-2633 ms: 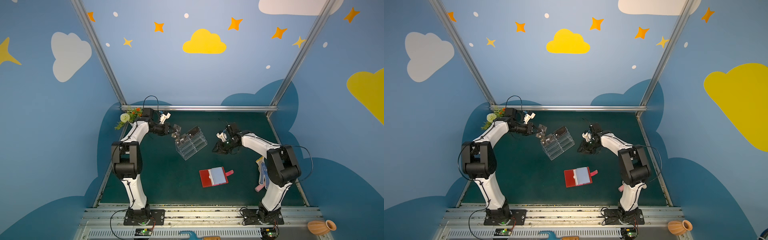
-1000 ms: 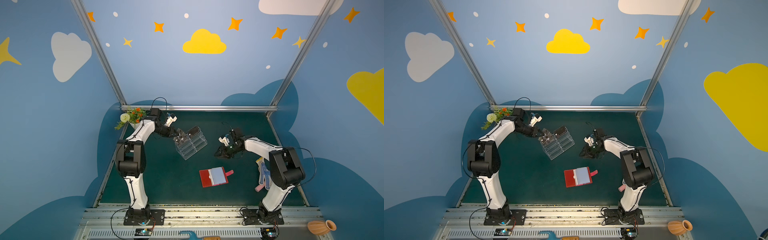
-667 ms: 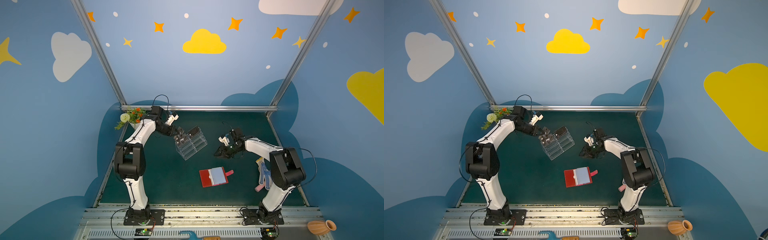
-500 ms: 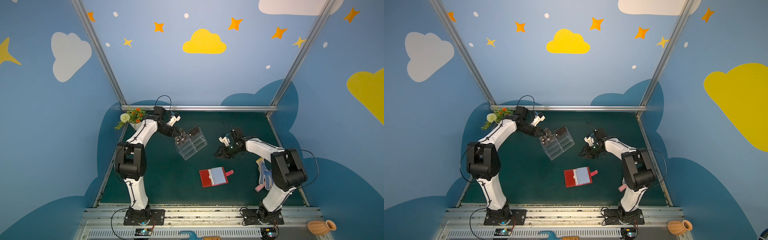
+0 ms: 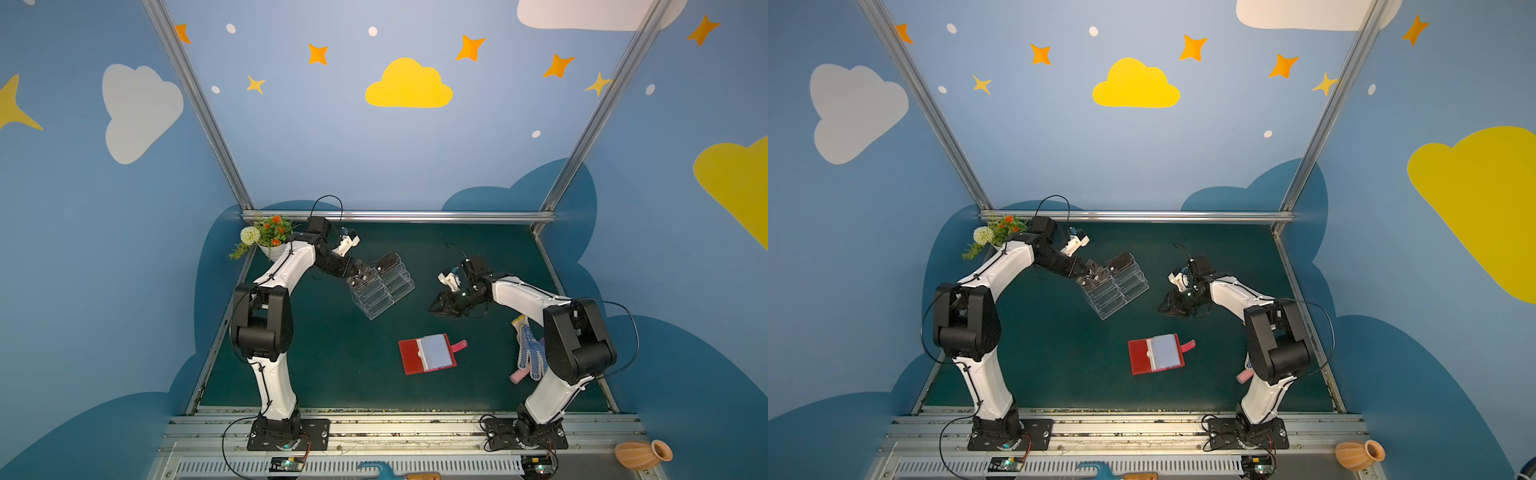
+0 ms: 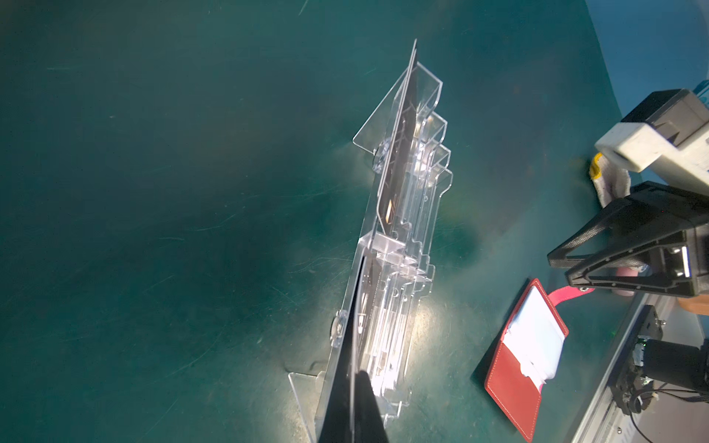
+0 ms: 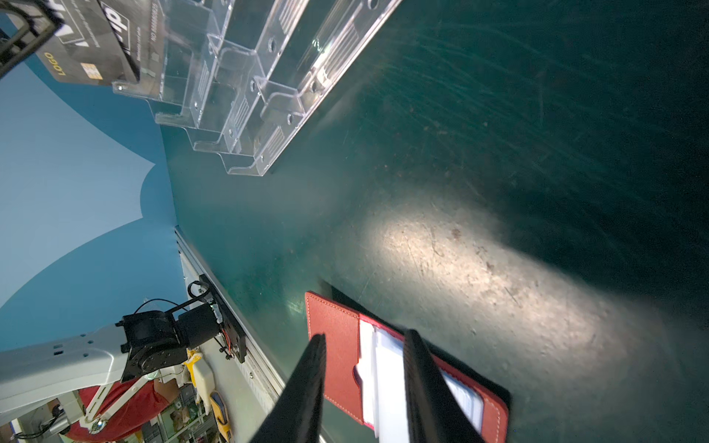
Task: Take the credit cards out of the card holder
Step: Place the credit card in the storage box.
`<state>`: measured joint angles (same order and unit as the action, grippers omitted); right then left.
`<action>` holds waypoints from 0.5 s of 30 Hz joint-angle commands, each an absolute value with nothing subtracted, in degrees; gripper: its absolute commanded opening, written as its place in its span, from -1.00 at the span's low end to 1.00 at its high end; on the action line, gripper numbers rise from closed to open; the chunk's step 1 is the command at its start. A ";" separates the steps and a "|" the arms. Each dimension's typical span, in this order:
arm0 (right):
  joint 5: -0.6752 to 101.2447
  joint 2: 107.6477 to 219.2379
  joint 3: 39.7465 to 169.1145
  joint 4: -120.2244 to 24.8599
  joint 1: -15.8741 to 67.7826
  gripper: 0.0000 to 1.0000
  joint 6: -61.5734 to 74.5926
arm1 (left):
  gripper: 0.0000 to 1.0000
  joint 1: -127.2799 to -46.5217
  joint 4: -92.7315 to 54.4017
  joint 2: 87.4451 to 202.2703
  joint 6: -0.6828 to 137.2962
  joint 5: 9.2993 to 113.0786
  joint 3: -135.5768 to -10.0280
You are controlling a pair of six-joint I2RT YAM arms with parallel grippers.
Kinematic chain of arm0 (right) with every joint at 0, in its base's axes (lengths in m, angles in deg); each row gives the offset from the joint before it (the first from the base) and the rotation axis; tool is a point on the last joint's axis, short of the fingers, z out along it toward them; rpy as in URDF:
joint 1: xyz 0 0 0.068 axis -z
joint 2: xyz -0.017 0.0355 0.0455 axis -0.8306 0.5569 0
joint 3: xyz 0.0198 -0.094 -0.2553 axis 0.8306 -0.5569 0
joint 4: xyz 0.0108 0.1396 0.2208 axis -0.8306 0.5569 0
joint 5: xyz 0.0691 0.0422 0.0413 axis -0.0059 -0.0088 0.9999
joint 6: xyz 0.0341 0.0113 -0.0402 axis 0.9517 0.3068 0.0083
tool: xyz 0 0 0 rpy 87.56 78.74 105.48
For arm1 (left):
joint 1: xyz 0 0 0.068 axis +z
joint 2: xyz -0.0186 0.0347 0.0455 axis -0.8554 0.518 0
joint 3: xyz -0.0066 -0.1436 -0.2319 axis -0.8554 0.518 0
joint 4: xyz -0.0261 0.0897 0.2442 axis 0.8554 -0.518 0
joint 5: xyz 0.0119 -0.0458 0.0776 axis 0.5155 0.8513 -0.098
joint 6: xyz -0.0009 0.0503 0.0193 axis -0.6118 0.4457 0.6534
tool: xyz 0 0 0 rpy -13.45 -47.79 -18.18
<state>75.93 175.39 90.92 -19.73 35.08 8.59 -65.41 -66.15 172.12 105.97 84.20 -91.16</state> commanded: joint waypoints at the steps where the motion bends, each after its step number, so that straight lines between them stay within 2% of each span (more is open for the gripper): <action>1: 76.58 173.72 90.87 -19.13 35.32 -0.34 8.40 | -0.92 -65.68 -67.29 171.18 107.87 82.71 -89.92; 8: 76.79 173.98 90.99 -19.55 35.28 -0.32 8.87 | -0.89 -67.74 -67.38 170.15 108.51 80.02 -88.41; 13: 77.11 173.56 90.76 -19.58 35.33 -0.30 9.00 | -0.71 -68.29 -67.31 169.56 108.09 78.97 -88.25; 15: 77.03 173.12 90.35 -19.57 35.33 -0.29 8.97 | -0.55 -68.40 -67.34 169.13 107.70 78.41 -88.46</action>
<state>76.20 175.35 90.92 -19.75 35.08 8.81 -68.32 -66.48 171.55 107.29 80.27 -88.27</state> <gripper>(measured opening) 0.353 0.196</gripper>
